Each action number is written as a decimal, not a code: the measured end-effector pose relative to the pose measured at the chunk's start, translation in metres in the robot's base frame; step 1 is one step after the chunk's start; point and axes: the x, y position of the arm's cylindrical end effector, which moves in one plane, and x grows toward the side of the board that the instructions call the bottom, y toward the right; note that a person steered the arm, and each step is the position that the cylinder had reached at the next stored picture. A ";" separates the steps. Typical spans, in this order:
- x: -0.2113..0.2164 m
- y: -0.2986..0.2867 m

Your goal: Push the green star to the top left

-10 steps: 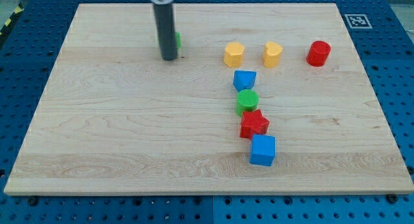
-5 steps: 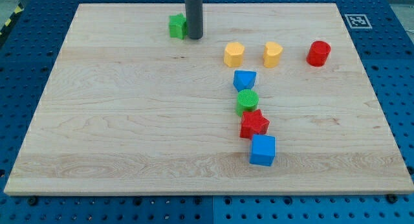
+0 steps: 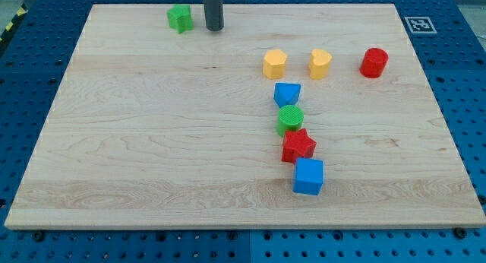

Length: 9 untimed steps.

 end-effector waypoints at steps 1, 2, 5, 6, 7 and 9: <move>-0.009 -0.025; -0.009 -0.046; -0.009 -0.075; -0.009 -0.088; -0.007 -0.102; -0.006 -0.129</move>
